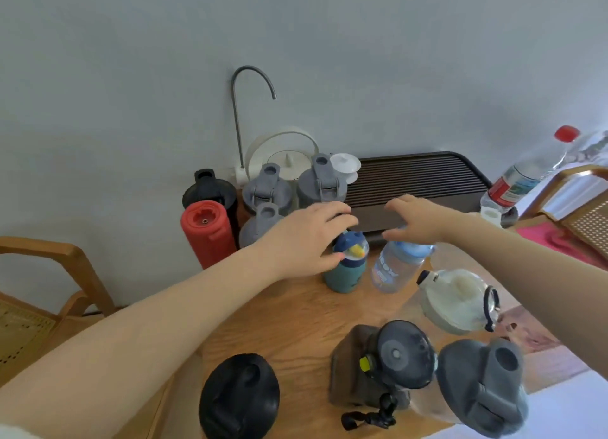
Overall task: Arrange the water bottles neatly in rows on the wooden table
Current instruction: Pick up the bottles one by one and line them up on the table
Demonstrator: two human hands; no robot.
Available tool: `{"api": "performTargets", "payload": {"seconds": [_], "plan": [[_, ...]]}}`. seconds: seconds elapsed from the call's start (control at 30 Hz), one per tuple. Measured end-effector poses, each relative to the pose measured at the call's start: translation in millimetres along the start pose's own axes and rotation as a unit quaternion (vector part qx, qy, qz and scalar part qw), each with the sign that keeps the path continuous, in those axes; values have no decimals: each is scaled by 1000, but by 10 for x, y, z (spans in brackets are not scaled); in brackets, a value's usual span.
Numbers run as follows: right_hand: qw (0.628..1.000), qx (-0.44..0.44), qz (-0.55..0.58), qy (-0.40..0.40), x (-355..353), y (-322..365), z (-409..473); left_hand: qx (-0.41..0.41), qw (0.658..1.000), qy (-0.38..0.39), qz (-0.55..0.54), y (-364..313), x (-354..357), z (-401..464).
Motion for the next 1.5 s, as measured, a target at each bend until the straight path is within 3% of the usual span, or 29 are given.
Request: {"api": "performTargets", "payload": {"seconds": [0.07,0.13,0.23,0.43,0.6,0.67,0.9,1.07,1.13,1.23,1.3,1.37,1.43,1.5], "plan": [[996,5,-39,77,181,-110,-3,-33,997,70,1,-21,240,208],[993,-12,-54,100,320,-176,5,-81,987,134,33,23,459,358],[995,-63,-65,49,375,-236,65,-123,968,198,94,64,738,528],[990,-117,-75,-16,405,-279,130,-175,948,207,166,132,991,658],[990,-110,-31,-86,313,-357,156,-253,948,166,94,196,1017,587],[992,-99,-30,-72,308,-404,191,-275,947,149,78,208,995,553],[991,-54,-120,-4,395,-647,172,-249,951,171,69,52,1077,668],[994,-35,-99,4,441,-819,168,-218,959,170,63,-83,1232,859],[993,-71,-83,-36,376,-783,76,-224,957,177,56,-75,1270,872],[976,-175,74,-104,99,-663,-272,-231,956,182,-4,-93,1132,783],[949,-265,149,-80,-26,-581,-559,-207,965,142,-72,-226,872,691],[939,-333,87,0,14,-464,-801,-171,973,72,-138,-420,559,562],[927,-362,-64,67,187,-358,-908,-155,968,19,-197,-645,261,361],[916,-371,-137,71,304,-261,-905,-135,966,16,-219,-896,71,156]]}}
Point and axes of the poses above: each hand's wrist, its own z-axis towards the middle knuckle, its own x-axis out of the palm, y = z × x, the point moved 4 cm from there along z, towards the middle knuckle, and after that the axes turned 9 degrees about -z, right-handed, at the moved point
